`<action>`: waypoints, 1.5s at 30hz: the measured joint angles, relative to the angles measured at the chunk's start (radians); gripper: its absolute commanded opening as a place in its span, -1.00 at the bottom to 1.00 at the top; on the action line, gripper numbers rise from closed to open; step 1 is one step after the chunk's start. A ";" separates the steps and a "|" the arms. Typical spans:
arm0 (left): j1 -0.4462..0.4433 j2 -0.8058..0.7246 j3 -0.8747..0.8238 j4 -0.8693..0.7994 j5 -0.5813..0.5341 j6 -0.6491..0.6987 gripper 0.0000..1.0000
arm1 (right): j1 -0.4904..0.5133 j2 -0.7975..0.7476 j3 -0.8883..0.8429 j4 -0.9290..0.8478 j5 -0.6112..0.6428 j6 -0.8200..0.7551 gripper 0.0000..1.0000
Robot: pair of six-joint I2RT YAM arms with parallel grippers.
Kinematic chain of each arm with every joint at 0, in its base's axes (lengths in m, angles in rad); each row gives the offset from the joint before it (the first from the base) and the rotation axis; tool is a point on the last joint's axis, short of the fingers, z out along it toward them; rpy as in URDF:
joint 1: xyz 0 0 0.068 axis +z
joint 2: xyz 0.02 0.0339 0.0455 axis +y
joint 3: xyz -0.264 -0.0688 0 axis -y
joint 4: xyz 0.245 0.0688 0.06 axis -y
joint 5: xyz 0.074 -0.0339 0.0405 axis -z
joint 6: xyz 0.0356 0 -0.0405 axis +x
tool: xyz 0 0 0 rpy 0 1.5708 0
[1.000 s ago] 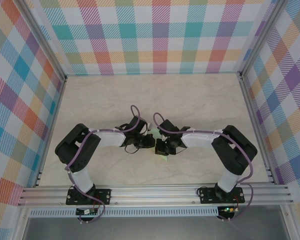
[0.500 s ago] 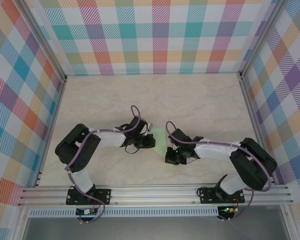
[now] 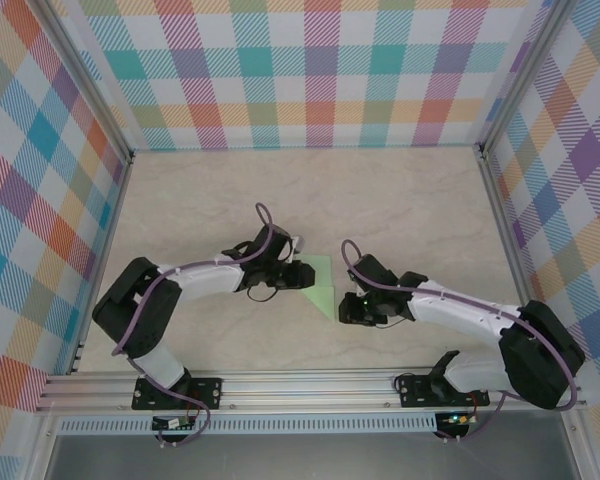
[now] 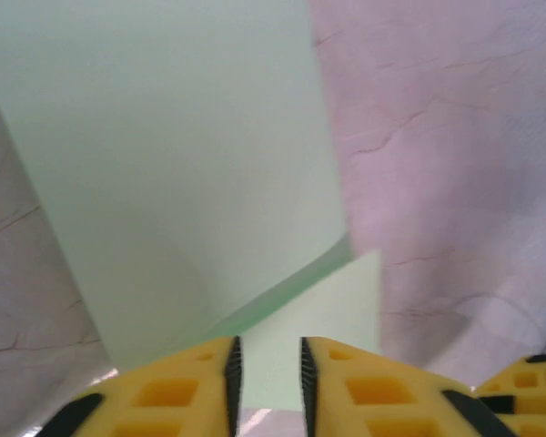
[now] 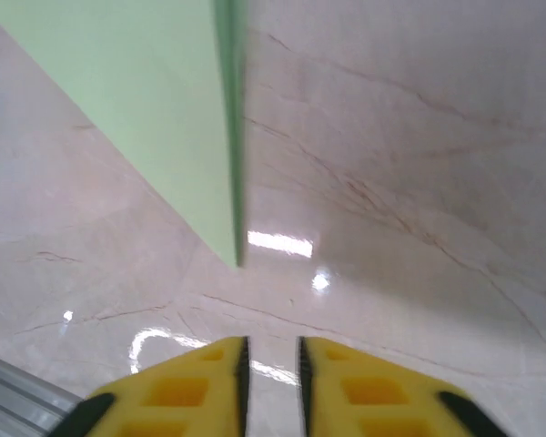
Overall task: Fold a paper plane with a square sheet of paper (fold left side to right side)
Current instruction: Third fold the triangle at the center of the table, then fourth fold the wing at the center of the table.
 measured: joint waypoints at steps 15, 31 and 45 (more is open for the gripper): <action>0.054 -0.136 -0.065 -0.044 -0.043 -0.123 0.36 | -0.122 0.301 0.159 0.174 0.001 -0.268 -0.07; 0.054 0.067 -0.055 0.077 0.047 -0.238 -0.01 | -0.122 0.315 0.159 0.220 -0.002 -0.270 -0.11; 0.054 0.071 -0.049 0.116 0.071 -0.272 -0.25 | -0.027 -0.005 0.095 0.159 0.119 -0.299 0.15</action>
